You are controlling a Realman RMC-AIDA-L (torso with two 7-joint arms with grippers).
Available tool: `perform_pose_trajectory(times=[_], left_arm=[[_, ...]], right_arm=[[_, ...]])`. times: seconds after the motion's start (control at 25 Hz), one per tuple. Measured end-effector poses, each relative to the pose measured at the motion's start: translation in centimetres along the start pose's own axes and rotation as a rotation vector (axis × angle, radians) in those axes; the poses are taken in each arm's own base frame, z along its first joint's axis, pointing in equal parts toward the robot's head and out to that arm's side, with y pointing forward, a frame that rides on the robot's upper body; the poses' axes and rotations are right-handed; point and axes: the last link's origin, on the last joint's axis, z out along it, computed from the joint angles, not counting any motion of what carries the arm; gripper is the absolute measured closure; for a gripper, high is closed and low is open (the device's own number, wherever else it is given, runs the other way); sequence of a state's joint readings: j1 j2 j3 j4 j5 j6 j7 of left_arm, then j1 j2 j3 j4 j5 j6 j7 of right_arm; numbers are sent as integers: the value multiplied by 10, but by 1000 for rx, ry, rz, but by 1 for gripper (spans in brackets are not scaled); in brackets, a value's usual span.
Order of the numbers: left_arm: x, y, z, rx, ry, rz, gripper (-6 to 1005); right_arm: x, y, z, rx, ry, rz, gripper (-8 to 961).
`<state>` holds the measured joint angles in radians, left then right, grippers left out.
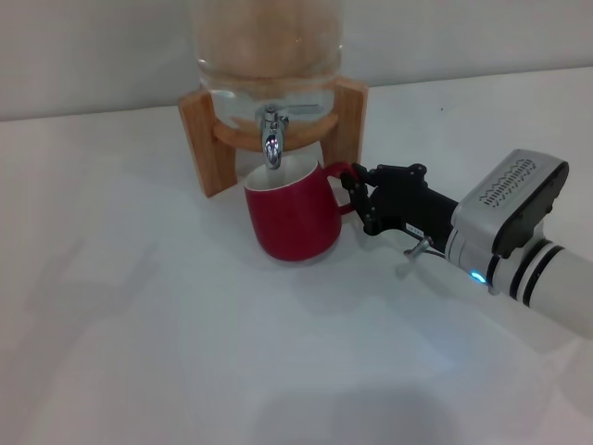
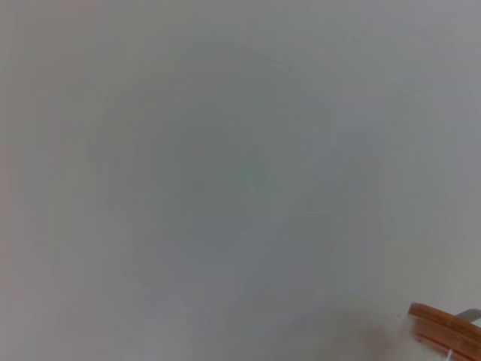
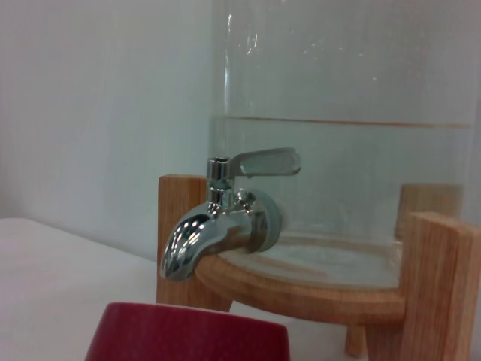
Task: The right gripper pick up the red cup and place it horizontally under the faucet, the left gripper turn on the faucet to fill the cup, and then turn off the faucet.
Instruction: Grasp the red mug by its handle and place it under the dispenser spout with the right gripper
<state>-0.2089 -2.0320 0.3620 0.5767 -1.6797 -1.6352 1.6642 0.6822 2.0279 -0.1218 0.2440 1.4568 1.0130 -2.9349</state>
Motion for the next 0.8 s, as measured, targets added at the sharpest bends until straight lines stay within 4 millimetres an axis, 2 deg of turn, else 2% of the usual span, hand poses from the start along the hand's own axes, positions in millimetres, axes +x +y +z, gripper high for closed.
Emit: perform_pose_trajectory(times=[0.8], left_arm=[[0, 0, 0, 0, 0, -4, 125]], right_arm=[[3, 0, -1, 1, 15, -2, 851]])
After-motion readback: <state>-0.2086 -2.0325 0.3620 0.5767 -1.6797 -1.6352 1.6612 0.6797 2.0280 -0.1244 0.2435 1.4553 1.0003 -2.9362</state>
